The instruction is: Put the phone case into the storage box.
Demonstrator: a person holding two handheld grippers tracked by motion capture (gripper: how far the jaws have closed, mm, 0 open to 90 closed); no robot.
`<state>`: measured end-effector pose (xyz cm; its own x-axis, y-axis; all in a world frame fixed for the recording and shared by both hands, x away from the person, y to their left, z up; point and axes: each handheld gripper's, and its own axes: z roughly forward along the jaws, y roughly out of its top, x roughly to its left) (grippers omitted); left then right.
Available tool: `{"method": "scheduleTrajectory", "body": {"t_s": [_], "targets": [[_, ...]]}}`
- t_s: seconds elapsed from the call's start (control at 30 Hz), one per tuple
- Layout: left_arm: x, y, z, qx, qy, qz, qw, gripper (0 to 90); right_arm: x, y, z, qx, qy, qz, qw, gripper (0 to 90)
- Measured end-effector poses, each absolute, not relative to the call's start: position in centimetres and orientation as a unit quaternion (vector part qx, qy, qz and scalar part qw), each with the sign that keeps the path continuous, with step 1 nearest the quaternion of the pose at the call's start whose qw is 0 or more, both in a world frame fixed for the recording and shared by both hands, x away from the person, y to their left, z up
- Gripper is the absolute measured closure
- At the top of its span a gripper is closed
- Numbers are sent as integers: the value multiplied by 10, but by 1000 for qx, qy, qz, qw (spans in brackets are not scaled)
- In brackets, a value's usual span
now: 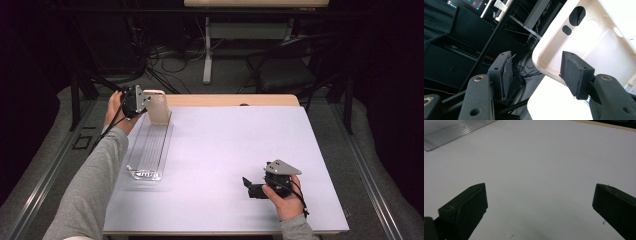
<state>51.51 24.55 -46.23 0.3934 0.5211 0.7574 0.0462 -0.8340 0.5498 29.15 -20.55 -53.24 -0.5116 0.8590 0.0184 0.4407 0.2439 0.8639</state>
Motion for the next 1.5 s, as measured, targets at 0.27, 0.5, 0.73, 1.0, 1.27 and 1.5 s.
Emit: {"method": "scheduleTrajectory", "body": {"t_s": [0.27,0.5,0.73,1.0,1.27,1.5], "targets": [[512,249,-457,797,175,534,221,420,293,-204,-532,431,754,436,238,0],[510,252,-457,801,178,532,210,399,294,-204,-532,427,756,435,239,0],[508,253,-454,798,189,532,213,399,294,-202,-532,425,758,433,241,0],[504,253,-448,794,222,523,218,405,295,-202,-533,424,760,429,241,1],[502,261,-440,795,288,468,258,399,293,-202,-533,424,761,428,242,1],[501,269,-436,803,335,374,320,389,295,-201,-534,420,765,425,240,1]]}}
